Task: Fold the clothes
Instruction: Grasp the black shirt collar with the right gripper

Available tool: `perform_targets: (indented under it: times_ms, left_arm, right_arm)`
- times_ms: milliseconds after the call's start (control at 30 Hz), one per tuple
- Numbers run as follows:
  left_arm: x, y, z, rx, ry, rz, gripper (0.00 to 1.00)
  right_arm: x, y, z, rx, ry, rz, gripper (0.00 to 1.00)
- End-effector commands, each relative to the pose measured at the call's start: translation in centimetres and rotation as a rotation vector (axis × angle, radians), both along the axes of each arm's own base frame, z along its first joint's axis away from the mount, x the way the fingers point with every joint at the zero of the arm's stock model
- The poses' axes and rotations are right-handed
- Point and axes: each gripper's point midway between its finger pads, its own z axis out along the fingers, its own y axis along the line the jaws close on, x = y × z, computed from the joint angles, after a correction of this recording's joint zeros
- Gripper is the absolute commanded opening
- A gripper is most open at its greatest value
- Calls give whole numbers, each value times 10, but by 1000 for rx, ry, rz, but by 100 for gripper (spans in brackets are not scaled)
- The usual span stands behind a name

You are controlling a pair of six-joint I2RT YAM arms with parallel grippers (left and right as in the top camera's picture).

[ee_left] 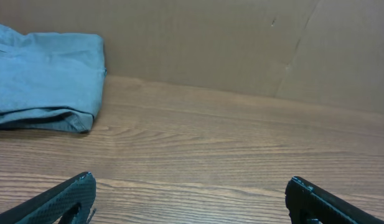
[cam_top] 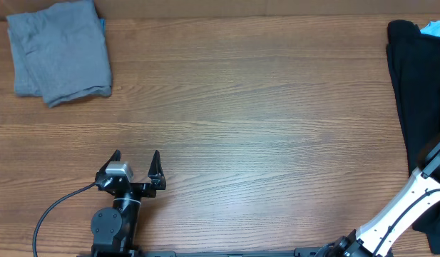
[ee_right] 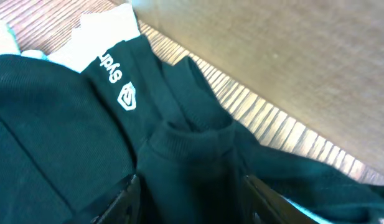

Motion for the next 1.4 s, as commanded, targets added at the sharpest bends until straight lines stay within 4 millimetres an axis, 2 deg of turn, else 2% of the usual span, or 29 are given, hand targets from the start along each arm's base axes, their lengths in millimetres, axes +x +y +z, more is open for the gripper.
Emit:
perform_targets:
  times_ms: [0, 33, 100, 200, 433, 667, 800, 933, 1033, 1167, 1367]
  left_arm:
    - [0, 0, 0, 21, -8, -3, 100]
    - [0, 0, 0, 21, -7, -3, 100]
    - [0, 0, 0, 21, -8, -3, 100]
    - [0, 0, 0, 21, -7, -3, 100]
    - [0, 0, 0, 21, -8, -3, 100]
    - [0, 0, 0, 21, -8, -3, 100]
    - [0, 0, 0, 21, -7, -3, 100]
    - [0, 0, 0, 21, -8, -3, 100]
    - [0, 0, 0, 21, -8, -3, 100]
    - [0, 0, 0, 21, -8, -3, 100]
    - [0, 0, 0, 21, -8, -3, 100]
  right_arm:
    - [-2, -8, -18, 5, 12, -19, 55]
    - [-2, -8, -21, 7, 15, -19, 54]
    - [-3, -7, -28, 14, 23, -19, 45]
    - [-3, -7, -29, 15, 18, -23, 38]
    - [-1, -11, -18, 7, -6, -42, 36]
    - [-1, -14, 10, -28, -34, -53, 32]
    - [-2, -13, 15, -27, -32, -53, 19]
    - [-5, -11, 11, -13, -14, -53, 15]
    - [-4, -10, 15, -16, -17, -52, 7]
    - [-4, -10, 34, -34, -38, -53, 4]
    - [-2, -6, 91, -86, -105, -47, 4]
